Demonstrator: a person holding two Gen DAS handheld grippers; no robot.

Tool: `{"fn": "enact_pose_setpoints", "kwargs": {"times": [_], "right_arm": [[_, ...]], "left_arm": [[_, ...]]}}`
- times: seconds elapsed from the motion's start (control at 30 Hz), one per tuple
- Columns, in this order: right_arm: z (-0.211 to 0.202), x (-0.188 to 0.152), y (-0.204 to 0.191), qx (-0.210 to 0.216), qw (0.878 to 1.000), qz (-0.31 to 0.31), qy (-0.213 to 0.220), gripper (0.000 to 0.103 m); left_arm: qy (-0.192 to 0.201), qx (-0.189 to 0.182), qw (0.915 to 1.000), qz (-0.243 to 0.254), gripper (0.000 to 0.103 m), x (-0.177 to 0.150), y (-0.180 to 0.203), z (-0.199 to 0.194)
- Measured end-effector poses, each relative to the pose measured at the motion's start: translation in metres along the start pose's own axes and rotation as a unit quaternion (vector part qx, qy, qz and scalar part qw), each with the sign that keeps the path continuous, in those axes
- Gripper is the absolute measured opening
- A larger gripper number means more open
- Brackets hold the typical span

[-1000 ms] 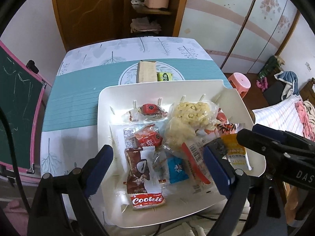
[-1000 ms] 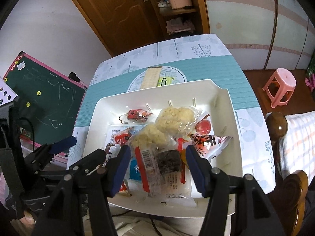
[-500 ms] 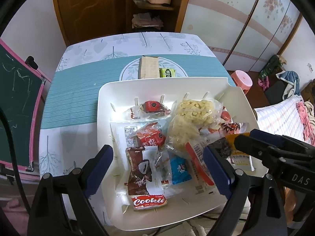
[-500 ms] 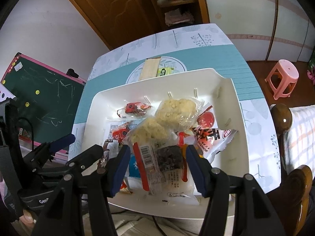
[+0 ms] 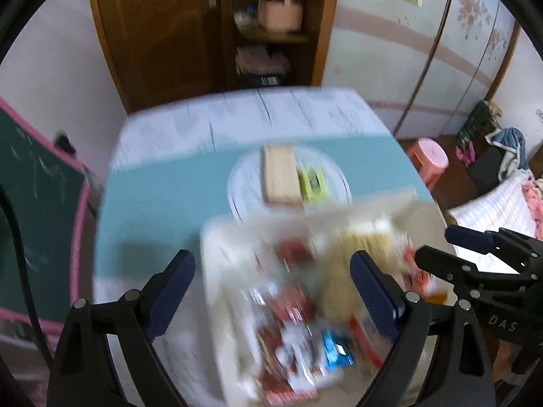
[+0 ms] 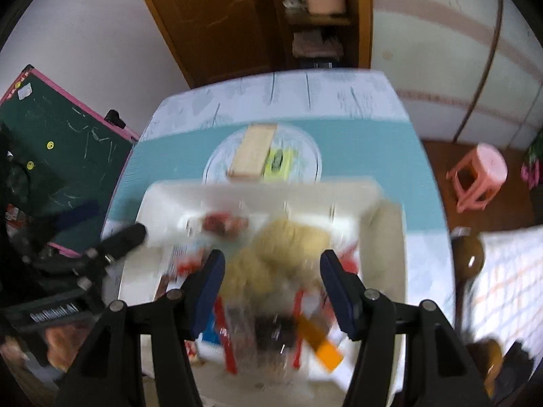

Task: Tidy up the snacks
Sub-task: 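Move both tools back to the wafer pack and green pastry pack, then grasp tan wafer pack with left tool while right tool grasps green pastry pack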

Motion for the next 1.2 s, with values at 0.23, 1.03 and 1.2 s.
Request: {"fn": "enact_pose_setpoints", "kwargs": {"times": [0.23, 1.03, 1.2], "right_arm": [[0.026, 0.076, 0.012, -0.008, 1.0, 0.003, 0.011, 0.059], [0.224, 0.076, 0.006, -0.002, 0.976, 0.058, -0.211, 0.055], [0.226, 0.074, -0.002, -0.022, 0.977, 0.02, -0.209, 0.054]], "left_arm": [[0.068, 0.058, 0.9952, 0.04, 0.092, 0.091, -0.016, 0.003], [-0.097, 0.062, 0.9928, -0.033, 0.092, 0.08, -0.078, 0.197], [-0.108, 0.056, 0.9918, -0.04, 0.092, 0.078, -0.072, 0.202]]}}
Point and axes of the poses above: each gripper's, at about its wrist camera, not at the fingertips, and z roughly the way its jaws point, y to its right, x to its top, the point moved 9 cm from there along z, roughly the way its jaws point, and after that the axes turned 2 degrees about -x, right-handed, at the moved point
